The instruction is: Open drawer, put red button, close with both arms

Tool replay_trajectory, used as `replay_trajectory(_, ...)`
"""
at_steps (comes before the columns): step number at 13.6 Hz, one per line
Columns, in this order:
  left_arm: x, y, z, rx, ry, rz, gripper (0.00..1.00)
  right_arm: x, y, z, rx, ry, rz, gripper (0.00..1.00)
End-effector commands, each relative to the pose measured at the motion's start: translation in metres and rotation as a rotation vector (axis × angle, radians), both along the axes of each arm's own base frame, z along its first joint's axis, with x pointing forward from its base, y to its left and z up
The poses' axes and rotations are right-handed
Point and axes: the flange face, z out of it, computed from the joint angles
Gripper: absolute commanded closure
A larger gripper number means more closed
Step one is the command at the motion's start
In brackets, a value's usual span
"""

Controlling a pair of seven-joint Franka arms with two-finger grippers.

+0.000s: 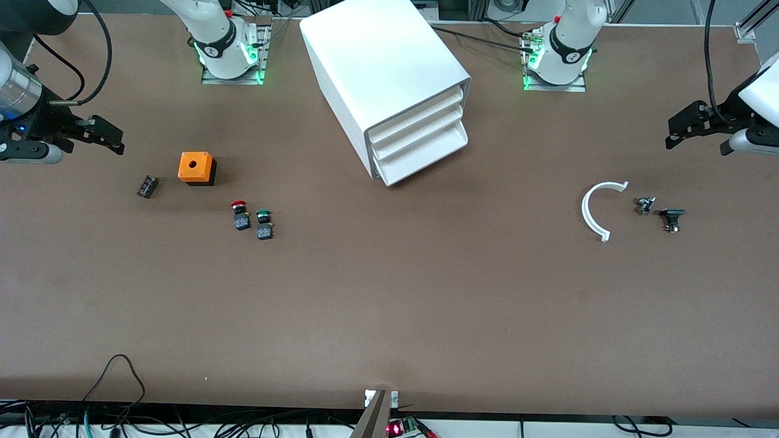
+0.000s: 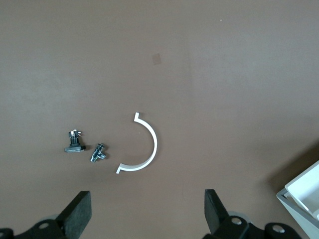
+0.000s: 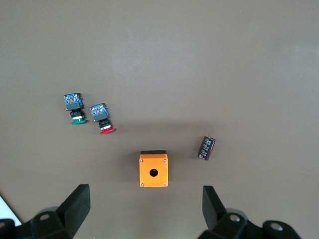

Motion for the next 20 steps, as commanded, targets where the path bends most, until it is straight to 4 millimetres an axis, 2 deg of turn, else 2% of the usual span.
replay_trajectory(1,-0.001,0.003,0.012,-0.005,0.005,-0.020,0.00,-0.002,0.001,0.006,0.004,0.002,0.016,0.00)
replay_trajectory(4,0.003,0.005,0.016,-0.003,-0.003,-0.010,0.00,-0.002,0.001,0.006,0.004,0.002,0.017,0.00)
replay_trajectory(12,0.008,0.005,0.007,-0.015,0.014,-0.009,0.00,-0.001,0.004,0.003,0.008,0.006,0.009,0.00)
replay_trajectory(15,0.020,0.001,-0.018,-0.013,0.063,-0.020,0.00,0.004,0.011,-0.008,0.009,0.027,0.016,0.00)
replay_trajectory(16,0.031,-0.001,-0.041,-0.017,0.102,-0.023,0.00,0.007,0.011,-0.013,0.008,0.027,0.016,0.00)
replay_trajectory(18,0.044,-0.004,-0.098,-0.030,0.208,-0.032,0.00,0.016,0.016,-0.030,0.008,0.047,0.026,0.00)
replay_trajectory(19,0.046,-0.011,-0.108,-0.033,0.225,-0.047,0.00,0.020,0.021,-0.036,0.014,0.049,0.031,0.00)
replay_trajectory(20,0.052,-0.027,-0.133,-0.048,0.269,-0.072,0.00,0.028,0.029,-0.048,0.012,0.055,0.044,0.00)
